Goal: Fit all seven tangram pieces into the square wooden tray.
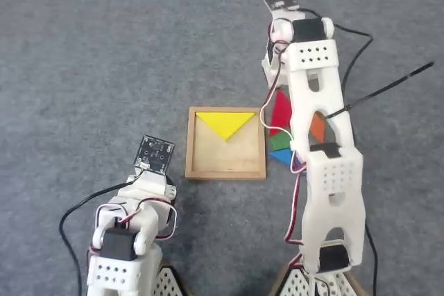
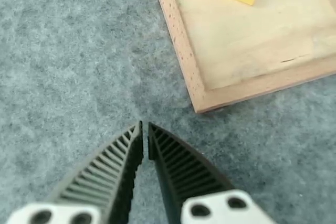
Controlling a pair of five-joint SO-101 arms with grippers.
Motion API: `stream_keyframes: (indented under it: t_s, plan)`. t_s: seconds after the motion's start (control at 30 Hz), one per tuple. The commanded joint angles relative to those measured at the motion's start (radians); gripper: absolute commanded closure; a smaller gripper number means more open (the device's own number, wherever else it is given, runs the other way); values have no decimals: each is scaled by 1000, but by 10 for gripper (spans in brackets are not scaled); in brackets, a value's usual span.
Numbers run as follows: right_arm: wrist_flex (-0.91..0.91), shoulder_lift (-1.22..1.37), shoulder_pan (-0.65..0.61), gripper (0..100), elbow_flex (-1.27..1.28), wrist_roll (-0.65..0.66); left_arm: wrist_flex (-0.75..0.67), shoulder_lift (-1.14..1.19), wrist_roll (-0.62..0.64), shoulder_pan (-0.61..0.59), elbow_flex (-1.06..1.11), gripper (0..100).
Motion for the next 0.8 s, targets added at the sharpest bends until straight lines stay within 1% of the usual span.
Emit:
stream_keyframes:
  t_s: [0.0, 0.13, 0.2, 0.23, 0.33, 0.37, 0.5, 0.57, 0.6, 0.77]
  plan:
    - [-102, -185, -28, 804, 241, -20, 3, -18, -3, -5, -10, 981]
    - [-417, -303, -31, 801, 686, -80, 3, -18, -3, -5, -10, 981]
    - [-555, -335, -24, 801, 848, -118, 3, -18, -3, -5, -10, 981]
    - [-587, -340, -16, 800, 891, -133, 3, -18, -3, -5, -10, 981]
    - [-582, -346, 8, 798, 911, -175, 3, -18, -3, -5, -10, 981]
    - [-582, -348, 10, 783, 911, -189, 3, -18, -3, -5, -10, 981]
    - [-591, -344, -25, 639, 911, -236, 3, -18, -3, -5, -10, 981]
    - [-591, -344, -54, 577, 911, -203, 3, -18, -3, -5, -10, 981]
    - [-591, -348, -67, 561, 911, -186, 3, -18, -3, -5, -10, 981]
    - [-582, -341, -73, 587, 839, -140, 3, -18, -3, -5, -10, 981]
